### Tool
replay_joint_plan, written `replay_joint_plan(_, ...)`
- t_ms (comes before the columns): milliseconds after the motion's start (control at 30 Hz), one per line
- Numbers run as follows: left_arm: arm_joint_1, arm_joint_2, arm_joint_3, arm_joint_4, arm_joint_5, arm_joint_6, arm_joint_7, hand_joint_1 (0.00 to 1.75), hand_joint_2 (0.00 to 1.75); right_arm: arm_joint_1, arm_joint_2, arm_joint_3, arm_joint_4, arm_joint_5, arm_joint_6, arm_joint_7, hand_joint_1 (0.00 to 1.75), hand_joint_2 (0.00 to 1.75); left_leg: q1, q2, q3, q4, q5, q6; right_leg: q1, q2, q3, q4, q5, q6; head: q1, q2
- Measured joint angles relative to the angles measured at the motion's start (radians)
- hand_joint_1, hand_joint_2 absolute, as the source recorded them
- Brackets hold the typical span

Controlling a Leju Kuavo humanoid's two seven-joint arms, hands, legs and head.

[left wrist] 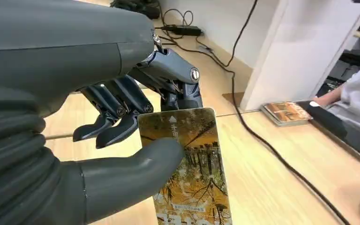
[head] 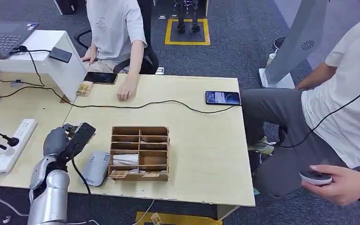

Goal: Pass the card to the sensor for recognition and then transmit it.

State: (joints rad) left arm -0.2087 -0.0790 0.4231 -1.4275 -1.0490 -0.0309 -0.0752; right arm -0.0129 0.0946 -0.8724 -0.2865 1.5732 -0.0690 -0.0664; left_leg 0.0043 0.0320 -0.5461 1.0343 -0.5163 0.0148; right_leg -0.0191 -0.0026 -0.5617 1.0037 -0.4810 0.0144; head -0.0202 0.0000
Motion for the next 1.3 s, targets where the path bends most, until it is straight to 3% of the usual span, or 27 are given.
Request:
replay_joint_plan(333, 0.066, -0.019, 0.028, -0.082, 0.146, -0.09, -0.063, 1.75, 1.75, 0.001, 0.0, 0.0, 0.0, 0.0, -0.005, 0.0, 0.0, 1.75, 0.0, 0.0, 0.0, 0.0, 0.0, 0.0, 0.0, 0.0, 0.0, 0.0, 0.0, 0.0, 0.0, 0.0)
replay_joint_plan(533, 0.103, -0.029, 0.027, -0.149, 0.25, -0.149, -0.059, 1.75, 1.75, 0.003, -0.001, 0.0, 0.0, 0.0, -0.005, 0.0, 0.0, 1.75, 0.0, 0.0, 0.0, 0.0, 0.0, 0.0, 0.0, 0.0, 0.0, 0.0, 0.0, 0.0, 0.0, 0.0)
replay_joint_plan(700, 0.139, -0.027, -0.001, -0.166, 0.17, -0.143, -0.023, 1.75, 1.75, 0.002, -0.003, 0.0, 0.0, 0.0, -0.012, -0.008, 0.0, 1.75, 0.0, 0.0, 0.0, 0.0, 0.0, 0.0, 0.0, 0.0, 0.0, 0.0, 0.0, 0.0, 0.0, 0.0)
replay_joint_plan(1300, 0.213, -0.034, -0.074, -0.134, 0.021, -0.089, 0.009, 1.75, 1.75, 0.002, -0.006, 0.025, 0.0, 0.0, -0.013, -0.014, 0.0, 1.75, 0.0, 0.0, 0.0, 0.0, 0.0, 0.0, 0.0, 0.0, 0.0, 0.0, 0.0, 0.0, 0.0, 0.0)
